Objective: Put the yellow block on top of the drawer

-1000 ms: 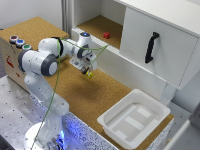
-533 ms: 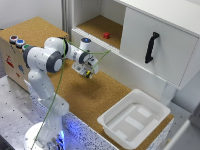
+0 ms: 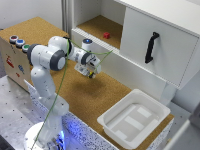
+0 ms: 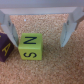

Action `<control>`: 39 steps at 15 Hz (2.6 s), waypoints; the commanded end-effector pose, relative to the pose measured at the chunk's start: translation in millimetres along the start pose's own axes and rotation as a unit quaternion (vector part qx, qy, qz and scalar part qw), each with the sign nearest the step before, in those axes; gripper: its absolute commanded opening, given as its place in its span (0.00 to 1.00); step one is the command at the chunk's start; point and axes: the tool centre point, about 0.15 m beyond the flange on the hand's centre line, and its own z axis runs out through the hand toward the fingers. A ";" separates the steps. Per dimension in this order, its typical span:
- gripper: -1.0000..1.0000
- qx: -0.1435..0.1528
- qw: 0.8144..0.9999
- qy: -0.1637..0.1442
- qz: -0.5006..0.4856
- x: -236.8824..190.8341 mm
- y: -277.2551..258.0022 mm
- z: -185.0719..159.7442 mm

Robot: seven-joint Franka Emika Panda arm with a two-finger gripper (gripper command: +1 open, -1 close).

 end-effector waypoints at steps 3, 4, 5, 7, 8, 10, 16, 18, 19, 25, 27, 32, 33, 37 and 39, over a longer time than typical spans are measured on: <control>0.00 -0.056 0.997 -0.041 0.016 16.8 -18.2 12.9; 0.00 -0.060 0.997 -0.042 0.033 13.5 -17.5 2.5; 0.00 -0.062 0.996 -0.039 0.053 10.2 -14.8 -11.1; 0.00 -0.069 0.994 -0.023 0.077 6.2 -10.3 -45.9; 0.00 -0.071 0.995 -0.008 0.072 6.9 -10.6 -64.4; 0.00 -0.073 0.996 0.011 0.047 10.8 -13.8 -94.1; 0.00 -0.012 0.991 0.055 -0.124 21.2 -67.1 -180.4; 0.00 0.022 0.981 0.068 -0.180 23.7 -93.6 -216.9; 0.00 0.026 0.975 0.073 -0.209 23.2 -110.1 -234.5; 0.00 0.107 0.907 0.051 -0.404 -2.3 -217.4 -296.1; 0.00 0.108 0.863 0.040 -0.492 -21.9 -255.0 -302.4; 0.00 0.113 0.740 0.005 -0.663 -56.1 -324.2 -312.0; 0.00 0.110 0.721 0.002 -0.684 -61.8 -335.2 -309.8; 0.00 0.106 0.639 -0.033 -0.761 -74.8 -382.0 -287.0; 0.00 0.097 0.621 -0.048 -0.776 -80.4 -391.7 -272.8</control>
